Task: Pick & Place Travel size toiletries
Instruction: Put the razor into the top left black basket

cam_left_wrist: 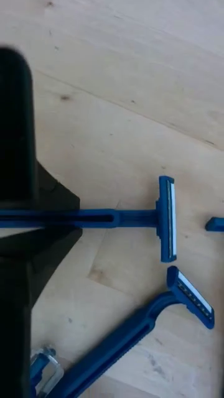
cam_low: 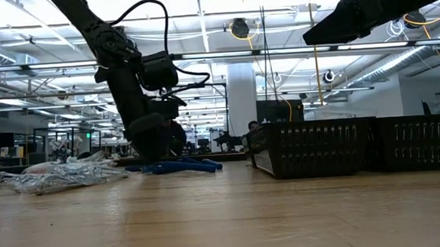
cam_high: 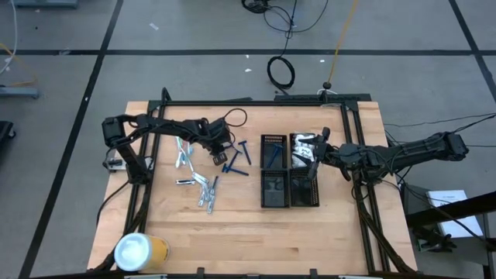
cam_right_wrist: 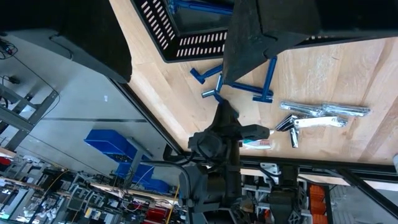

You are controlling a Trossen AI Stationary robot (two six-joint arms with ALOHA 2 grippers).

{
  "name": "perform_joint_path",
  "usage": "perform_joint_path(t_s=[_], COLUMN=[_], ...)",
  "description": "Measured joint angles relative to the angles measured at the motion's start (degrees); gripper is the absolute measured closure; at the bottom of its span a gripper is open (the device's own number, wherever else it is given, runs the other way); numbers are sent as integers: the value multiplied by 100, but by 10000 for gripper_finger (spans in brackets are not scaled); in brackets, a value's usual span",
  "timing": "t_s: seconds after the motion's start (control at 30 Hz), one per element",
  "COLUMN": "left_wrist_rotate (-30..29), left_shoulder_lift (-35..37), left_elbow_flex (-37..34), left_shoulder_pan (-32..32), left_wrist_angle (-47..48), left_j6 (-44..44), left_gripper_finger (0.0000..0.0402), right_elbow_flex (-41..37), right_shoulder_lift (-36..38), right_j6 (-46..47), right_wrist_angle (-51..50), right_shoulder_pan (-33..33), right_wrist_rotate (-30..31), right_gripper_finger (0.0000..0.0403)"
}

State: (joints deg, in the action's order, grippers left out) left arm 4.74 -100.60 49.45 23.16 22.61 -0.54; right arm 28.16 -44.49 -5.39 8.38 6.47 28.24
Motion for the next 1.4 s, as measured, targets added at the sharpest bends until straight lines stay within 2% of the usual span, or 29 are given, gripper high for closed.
perform_joint_path(t_s=[0.17,0.33,0.47,0.57,0.67,0.83,0.93,1.2,1.4], left_wrist_rotate=[-7,23,-7,-9,21,2,9,-99,-191], left_shoulder_lift=[94,633,1186,1481,1620,1546,1537,1299,568], left_elbow_flex=[-24,-85,-38,-56,-37,-37,-31,667,1537], left_shoulder_pan=[-2,-4,-37,-152,-337,-695,-824,-1106,-1246], left_wrist_angle=[-22,157,-351,-668,-1520,-2702,-3038,-2553,-2355], left_j6=[-218,-784,-1450,-1667,-2037,-2391,-2581,-2596,-2215], left_gripper_finger=[382,394,386,394,393,394,395,395,396], right_elbow_flex=[0,0,0,0,0,0,0,0,2], right_shoulder_lift=[0,-2,0,-2,-2,-1,0,-1,0], right_j6=[0,0,0,-4,-7,-2,14,18,20], right_wrist_angle=[-2,-1,3,24,43,64,90,132,128], right_shoulder_pan=[1,1,-1,-2,-4,-12,-11,-12,-12], right_wrist_rotate=[1,1,5,5,8,13,9,16,16], right_gripper_finger=[165,165,165,165,165,165,165,165,165])
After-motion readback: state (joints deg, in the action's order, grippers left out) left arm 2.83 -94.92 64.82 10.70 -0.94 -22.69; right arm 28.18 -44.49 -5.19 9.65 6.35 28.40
